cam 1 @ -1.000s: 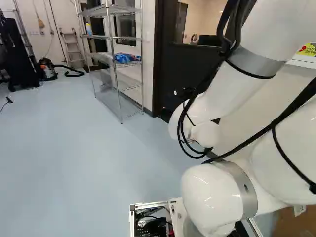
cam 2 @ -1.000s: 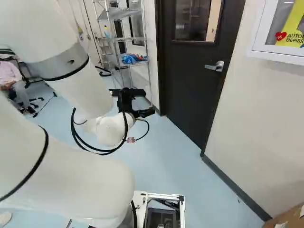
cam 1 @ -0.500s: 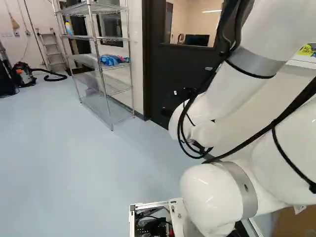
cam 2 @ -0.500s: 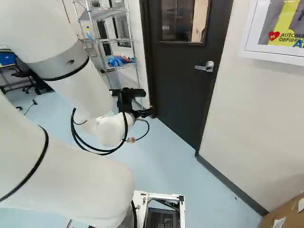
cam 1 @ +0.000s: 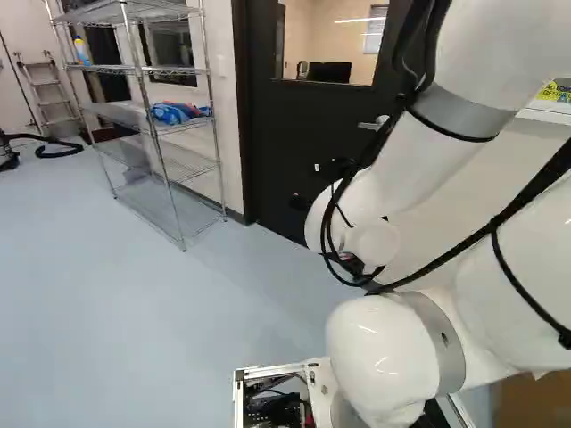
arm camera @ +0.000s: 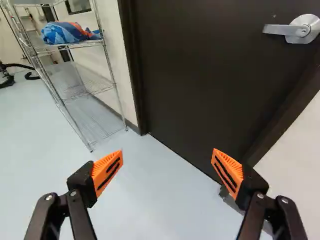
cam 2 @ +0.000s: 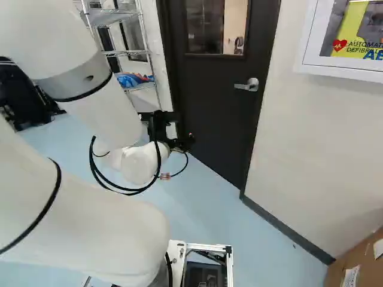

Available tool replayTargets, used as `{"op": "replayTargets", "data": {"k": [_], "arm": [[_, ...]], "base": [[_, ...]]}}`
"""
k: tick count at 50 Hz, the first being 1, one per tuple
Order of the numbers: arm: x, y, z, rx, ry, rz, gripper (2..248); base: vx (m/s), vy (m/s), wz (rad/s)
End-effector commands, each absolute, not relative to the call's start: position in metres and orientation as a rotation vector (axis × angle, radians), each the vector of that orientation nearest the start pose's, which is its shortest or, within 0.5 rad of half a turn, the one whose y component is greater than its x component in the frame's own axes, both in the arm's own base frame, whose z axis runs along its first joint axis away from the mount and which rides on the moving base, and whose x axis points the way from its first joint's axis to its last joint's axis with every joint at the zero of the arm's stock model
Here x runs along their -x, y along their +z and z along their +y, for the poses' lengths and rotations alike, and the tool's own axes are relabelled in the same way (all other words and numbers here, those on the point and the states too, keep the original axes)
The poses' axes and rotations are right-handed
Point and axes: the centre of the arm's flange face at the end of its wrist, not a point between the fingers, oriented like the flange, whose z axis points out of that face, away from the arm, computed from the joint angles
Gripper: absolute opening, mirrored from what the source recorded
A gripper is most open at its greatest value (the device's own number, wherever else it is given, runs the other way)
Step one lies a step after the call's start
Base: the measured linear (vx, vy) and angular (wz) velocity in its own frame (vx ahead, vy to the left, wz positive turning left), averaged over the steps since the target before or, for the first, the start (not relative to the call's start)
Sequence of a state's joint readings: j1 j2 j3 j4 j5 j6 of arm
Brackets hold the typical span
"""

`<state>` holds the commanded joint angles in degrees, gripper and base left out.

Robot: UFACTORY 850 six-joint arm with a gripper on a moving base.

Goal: Open the door and move inside

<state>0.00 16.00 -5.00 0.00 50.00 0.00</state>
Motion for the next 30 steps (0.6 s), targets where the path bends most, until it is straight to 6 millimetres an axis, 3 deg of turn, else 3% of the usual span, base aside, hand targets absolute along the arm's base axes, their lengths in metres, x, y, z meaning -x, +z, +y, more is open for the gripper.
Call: {"op": "replayTargets", "data": {"k": [30], "arm": [[-0.2703,0.3656,0.0,2.558,-1.824,0.0,247]], "base": [[0.116,0.056,-0.237]]}}
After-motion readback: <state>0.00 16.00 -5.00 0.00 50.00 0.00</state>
